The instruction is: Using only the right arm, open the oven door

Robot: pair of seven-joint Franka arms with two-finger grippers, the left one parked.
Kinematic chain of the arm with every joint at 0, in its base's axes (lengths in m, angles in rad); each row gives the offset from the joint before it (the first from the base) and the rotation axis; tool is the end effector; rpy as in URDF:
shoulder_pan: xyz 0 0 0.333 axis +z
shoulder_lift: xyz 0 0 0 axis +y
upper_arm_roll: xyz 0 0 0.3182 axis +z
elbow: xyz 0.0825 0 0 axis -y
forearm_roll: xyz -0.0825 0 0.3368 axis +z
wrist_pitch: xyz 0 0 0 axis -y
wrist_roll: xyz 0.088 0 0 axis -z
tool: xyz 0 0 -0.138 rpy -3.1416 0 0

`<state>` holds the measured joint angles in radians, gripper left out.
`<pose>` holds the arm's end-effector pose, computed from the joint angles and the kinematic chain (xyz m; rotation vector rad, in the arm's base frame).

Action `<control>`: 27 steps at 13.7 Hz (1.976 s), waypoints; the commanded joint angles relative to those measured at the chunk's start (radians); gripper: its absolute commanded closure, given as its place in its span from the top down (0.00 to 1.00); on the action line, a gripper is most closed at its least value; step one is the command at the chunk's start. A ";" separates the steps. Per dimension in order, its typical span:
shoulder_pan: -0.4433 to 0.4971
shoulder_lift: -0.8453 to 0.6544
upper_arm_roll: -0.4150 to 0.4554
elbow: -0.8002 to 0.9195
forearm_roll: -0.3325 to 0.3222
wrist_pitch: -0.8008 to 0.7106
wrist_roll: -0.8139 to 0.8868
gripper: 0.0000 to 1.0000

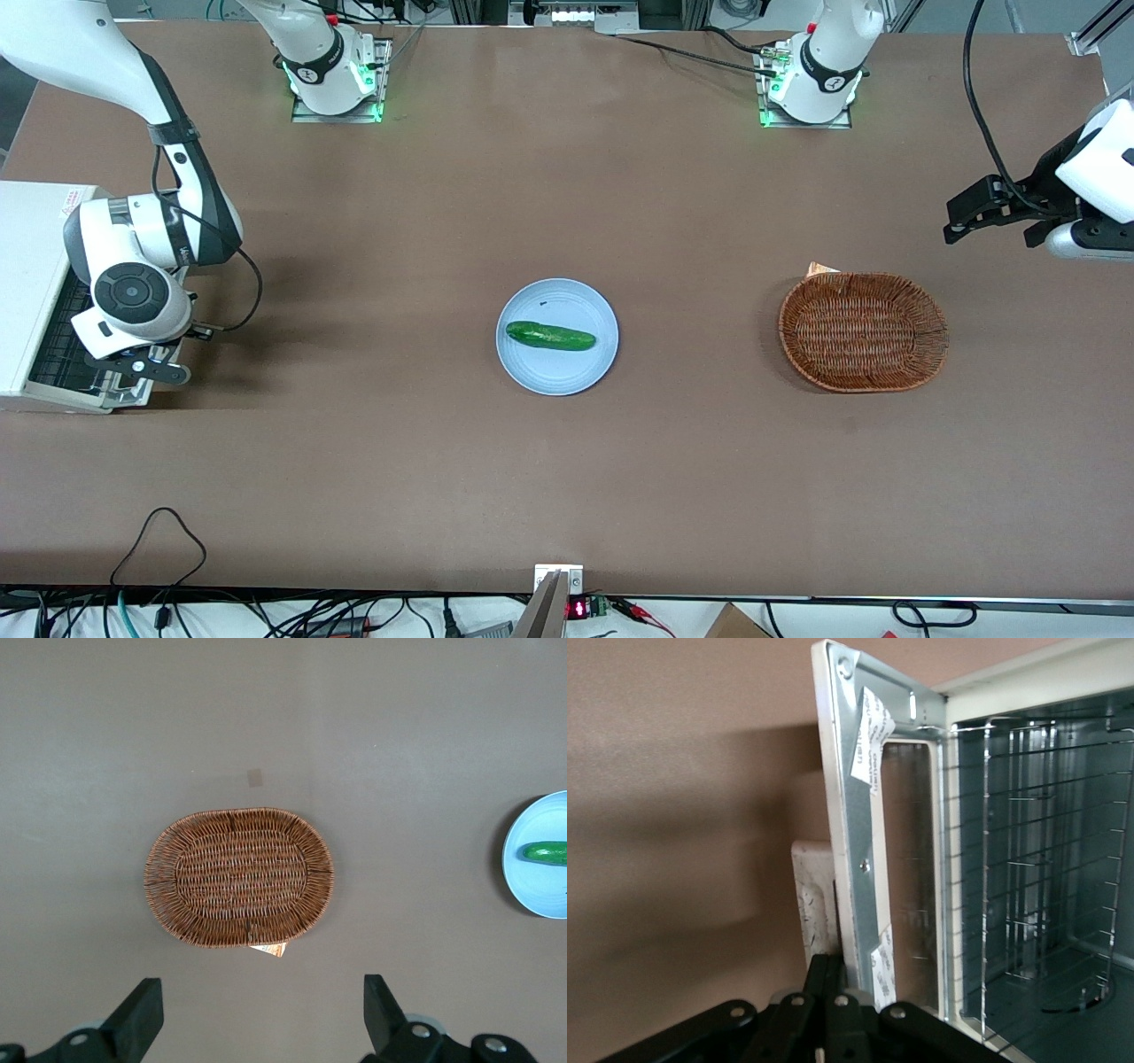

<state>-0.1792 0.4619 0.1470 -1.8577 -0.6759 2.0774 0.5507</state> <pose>0.5800 -0.0723 0.2692 2.6082 -0.2429 -0.1166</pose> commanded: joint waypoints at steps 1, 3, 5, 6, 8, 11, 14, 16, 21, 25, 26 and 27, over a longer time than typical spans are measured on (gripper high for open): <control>-0.026 0.044 -0.029 0.011 -0.034 0.035 0.003 0.00; -0.016 0.058 -0.029 0.011 -0.034 0.035 0.003 0.00; -0.011 0.069 -0.029 0.012 -0.034 0.035 0.003 0.00; -0.009 0.072 -0.029 0.011 -0.034 0.035 0.003 0.00; -0.009 0.081 -0.029 0.011 -0.034 0.035 0.003 0.00; -0.009 0.095 -0.029 0.011 -0.034 0.035 0.002 0.00; -0.009 0.107 -0.029 0.009 -0.034 0.035 0.002 0.00; -0.009 0.115 -0.029 0.009 -0.034 0.041 0.003 0.00; -0.011 0.129 -0.029 -0.018 -0.034 0.095 0.003 0.00; -0.011 0.138 -0.027 -0.020 -0.018 0.109 0.005 0.00; -0.009 0.138 -0.026 -0.020 0.017 0.113 0.005 0.00; -0.009 0.138 -0.012 -0.020 0.036 0.128 0.005 0.00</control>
<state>-0.1770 0.6157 0.1359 -1.8489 -0.6626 2.2070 0.5508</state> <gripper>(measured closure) 0.991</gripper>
